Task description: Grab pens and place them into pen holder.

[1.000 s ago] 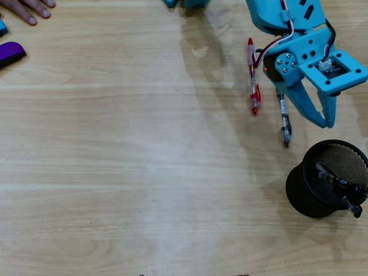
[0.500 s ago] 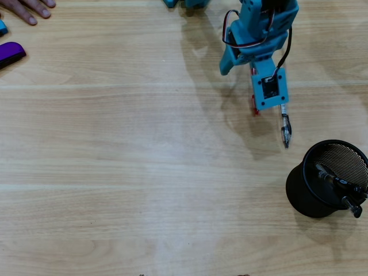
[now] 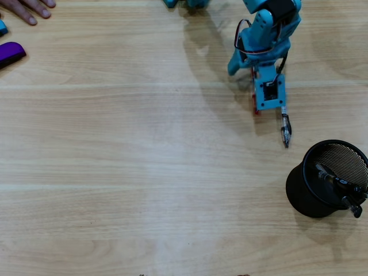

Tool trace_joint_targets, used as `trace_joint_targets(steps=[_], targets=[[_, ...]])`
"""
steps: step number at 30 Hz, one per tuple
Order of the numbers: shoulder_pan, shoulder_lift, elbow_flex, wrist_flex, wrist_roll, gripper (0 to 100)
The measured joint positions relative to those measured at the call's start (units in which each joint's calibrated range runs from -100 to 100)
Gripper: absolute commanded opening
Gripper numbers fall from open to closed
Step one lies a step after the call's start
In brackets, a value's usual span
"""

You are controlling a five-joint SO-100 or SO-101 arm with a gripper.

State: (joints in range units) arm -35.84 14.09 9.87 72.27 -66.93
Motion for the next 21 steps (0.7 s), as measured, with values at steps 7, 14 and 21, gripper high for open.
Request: trace_joint_targets(steps=[7, 14, 21], targets=[[-0.3, 0.0, 0.9, -1.6, -0.4, 22], [-0.8, 0.0, 2.9, -2.2, -1.6, 17], [-0.9, -0.6, 7.0, -1.8, -1.8, 2]])
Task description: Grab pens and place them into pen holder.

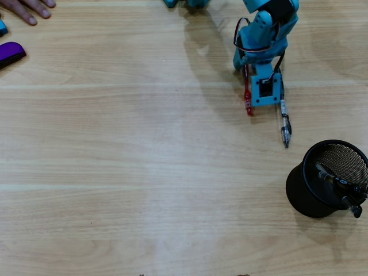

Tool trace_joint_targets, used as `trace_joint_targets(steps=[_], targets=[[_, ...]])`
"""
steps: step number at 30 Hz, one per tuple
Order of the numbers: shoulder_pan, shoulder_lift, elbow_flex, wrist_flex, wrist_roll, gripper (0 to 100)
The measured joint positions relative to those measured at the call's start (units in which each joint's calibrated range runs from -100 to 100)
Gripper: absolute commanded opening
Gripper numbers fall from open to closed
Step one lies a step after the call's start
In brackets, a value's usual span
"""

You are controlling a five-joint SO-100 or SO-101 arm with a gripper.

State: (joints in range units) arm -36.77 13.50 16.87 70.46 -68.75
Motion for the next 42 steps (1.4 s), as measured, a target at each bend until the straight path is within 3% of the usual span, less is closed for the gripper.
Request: trace_joint_targets(steps=[6, 10, 11, 14, 18, 21, 32, 37, 42], targets=[[1.0, -1.1, -3.0, 0.3, -2.5, 2], [4.8, -3.6, -24.2, -6.0, 1.5, 2], [5.8, -3.6, -31.3, -15.0, 4.9, 2], [6.2, -2.4, -35.9, -30.5, 7.4, 2], [6.2, 5.2, -36.3, -58.1, 8.1, 2], [6.2, 9.6, -36.3, -69.0, 8.2, 2], [4.8, 17.4, -36.3, -72.2, 8.2, 2], [4.7, 17.7, -36.3, -72.4, 8.2, 10], [4.7, 17.7, -33.2, -72.6, 8.6, 11]])
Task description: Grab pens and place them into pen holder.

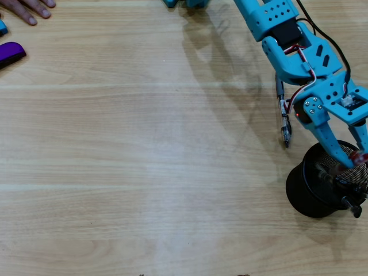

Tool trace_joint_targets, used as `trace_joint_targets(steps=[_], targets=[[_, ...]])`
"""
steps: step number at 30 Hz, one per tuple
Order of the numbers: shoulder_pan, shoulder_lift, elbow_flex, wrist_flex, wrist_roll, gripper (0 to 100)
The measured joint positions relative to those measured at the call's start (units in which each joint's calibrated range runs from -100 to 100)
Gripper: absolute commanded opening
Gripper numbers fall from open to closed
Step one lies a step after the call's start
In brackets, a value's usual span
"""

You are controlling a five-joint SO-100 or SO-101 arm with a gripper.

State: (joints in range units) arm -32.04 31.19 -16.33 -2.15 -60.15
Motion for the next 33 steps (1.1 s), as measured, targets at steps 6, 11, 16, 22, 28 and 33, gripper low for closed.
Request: trace_joint_targets(steps=[6, 11, 16, 22, 28, 33], targets=[[0.0, 0.0, 1.0, -0.2, 0.6, 11], [0.0, -4.1, 1.6, 3.7, 9.4, 11], [0.8, -21.5, 1.2, 36.4, 17.5, 11], [0.7, -26.7, 5.1, 93.2, 3.4, 9], [-6.2, -16.7, 6.9, 84.7, -2.5, 9], [-11.5, -8.0, 7.0, 68.1, -2.6, 9]])
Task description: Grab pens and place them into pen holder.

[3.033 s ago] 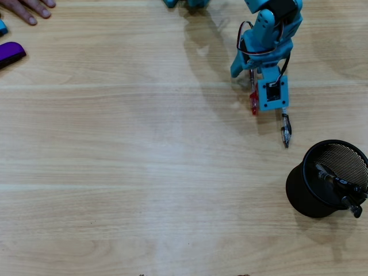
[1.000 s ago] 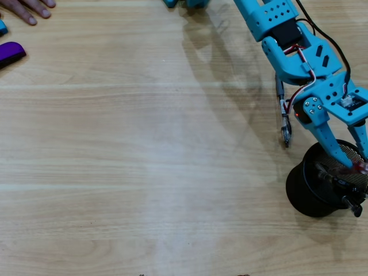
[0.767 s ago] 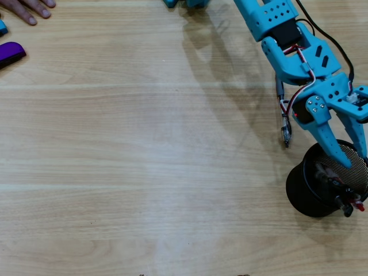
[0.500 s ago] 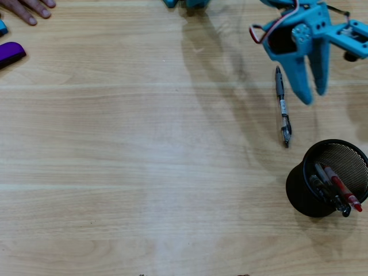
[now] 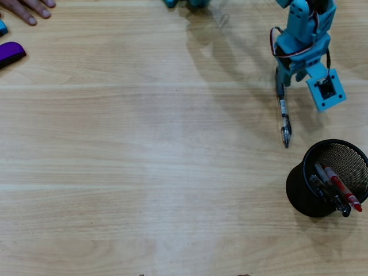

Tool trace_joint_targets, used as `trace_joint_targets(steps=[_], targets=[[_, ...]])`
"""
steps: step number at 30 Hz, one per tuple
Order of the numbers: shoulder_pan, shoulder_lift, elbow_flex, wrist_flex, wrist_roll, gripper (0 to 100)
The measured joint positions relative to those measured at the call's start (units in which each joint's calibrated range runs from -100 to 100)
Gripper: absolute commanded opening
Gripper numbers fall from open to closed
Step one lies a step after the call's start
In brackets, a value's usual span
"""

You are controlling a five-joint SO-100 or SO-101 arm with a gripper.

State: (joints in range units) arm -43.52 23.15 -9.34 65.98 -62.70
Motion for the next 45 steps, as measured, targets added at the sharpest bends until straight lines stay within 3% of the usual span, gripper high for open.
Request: trace_joint_targets(steps=[2, 7, 14, 27, 31, 34, 42, 45], targets=[[-0.9, 3.1, 0.0, -5.5, -0.1, 9], [-1.5, 4.0, 0.0, -5.9, 0.7, 15], [2.0, 4.0, -3.8, 0.3, 5.9, 19], [5.9, 5.4, -4.6, 2.0, 4.4, 19], [5.8, 8.2, -4.7, 2.0, 2.8, 12], [6.2, 9.4, -4.8, 2.0, 2.3, 0], [7.3, 6.0, -3.2, 2.7, 1.3, 2], [13.5, -11.4, -3.6, 4.9, 4.4, 2]])
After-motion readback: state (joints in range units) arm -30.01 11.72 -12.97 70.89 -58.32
